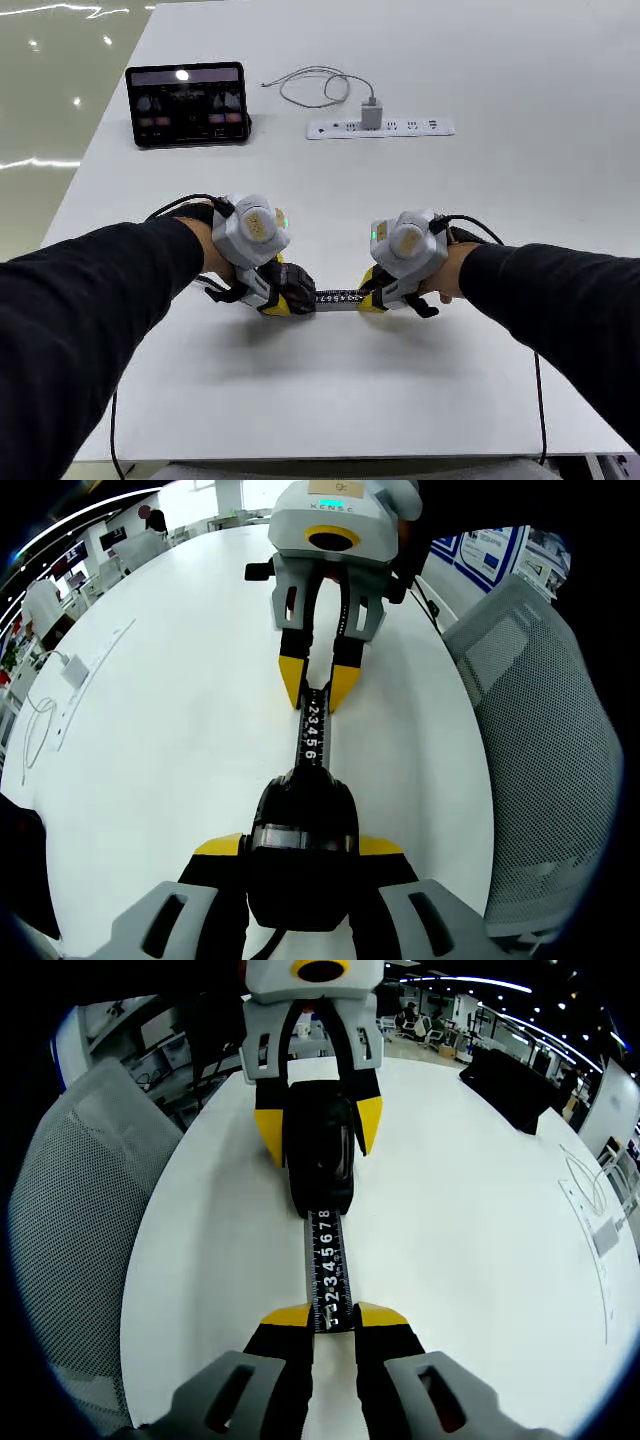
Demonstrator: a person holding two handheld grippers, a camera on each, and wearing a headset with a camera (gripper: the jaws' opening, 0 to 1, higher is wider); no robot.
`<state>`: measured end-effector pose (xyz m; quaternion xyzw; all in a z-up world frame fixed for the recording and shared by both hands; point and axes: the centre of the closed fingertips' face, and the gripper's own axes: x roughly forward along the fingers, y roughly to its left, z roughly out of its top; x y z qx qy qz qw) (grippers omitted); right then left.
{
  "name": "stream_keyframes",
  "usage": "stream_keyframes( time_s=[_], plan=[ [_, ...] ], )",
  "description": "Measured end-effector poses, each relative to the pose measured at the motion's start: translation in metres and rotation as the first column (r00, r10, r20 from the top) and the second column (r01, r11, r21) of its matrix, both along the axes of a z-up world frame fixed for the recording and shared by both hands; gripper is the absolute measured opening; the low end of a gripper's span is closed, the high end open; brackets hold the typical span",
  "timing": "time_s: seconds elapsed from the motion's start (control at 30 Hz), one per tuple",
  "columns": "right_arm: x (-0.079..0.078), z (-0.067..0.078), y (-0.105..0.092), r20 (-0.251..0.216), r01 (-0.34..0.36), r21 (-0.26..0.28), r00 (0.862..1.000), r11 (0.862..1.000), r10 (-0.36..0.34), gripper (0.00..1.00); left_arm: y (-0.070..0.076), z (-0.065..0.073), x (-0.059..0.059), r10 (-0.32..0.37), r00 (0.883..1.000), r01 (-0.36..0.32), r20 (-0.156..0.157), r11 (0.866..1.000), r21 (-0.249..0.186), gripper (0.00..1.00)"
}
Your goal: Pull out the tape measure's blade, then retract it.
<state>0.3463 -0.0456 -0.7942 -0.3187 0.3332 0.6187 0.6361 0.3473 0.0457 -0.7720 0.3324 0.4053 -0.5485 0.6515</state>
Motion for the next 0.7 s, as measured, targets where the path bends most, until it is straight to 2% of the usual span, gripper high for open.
stream_keyframes(
  time_s=[0.7],
  plan=[
    [0.001, 0.000, -0.017, -0.004, 0.012, -0.013, 1.000, 1.000, -0.012, 0.10, -0.002, 0.002, -0.003, -0.006, 1.000, 0.006, 0.006, 1.000, 0.003, 0.35]
  ],
)
